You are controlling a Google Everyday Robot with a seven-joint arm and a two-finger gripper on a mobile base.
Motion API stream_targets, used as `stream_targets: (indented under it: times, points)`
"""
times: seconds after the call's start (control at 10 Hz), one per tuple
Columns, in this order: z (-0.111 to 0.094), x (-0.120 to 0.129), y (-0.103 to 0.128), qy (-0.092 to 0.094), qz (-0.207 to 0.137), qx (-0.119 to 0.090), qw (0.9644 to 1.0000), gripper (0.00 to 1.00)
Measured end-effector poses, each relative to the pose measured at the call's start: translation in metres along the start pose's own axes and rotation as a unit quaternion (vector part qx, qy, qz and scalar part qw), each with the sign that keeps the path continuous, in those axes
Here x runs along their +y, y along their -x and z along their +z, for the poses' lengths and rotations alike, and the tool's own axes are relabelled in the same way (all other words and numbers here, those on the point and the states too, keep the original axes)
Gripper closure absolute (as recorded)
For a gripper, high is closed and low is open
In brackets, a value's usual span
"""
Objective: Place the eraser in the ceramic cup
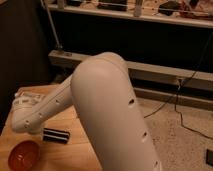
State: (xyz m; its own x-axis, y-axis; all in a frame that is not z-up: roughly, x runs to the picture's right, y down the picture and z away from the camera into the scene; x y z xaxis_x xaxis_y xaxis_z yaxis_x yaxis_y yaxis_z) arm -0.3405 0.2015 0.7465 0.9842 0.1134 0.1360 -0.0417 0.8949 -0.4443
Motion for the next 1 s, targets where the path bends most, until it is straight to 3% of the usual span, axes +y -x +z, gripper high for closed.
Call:
stream_targets:
  times: [0.5,1.0]
  points:
    - [0.014,0.002,0.002,-0.001,0.013,0.001,0.9999,0.35]
    - [0.031,0.000,0.002,-0.016,0.022,0.040,0.9988,0.35]
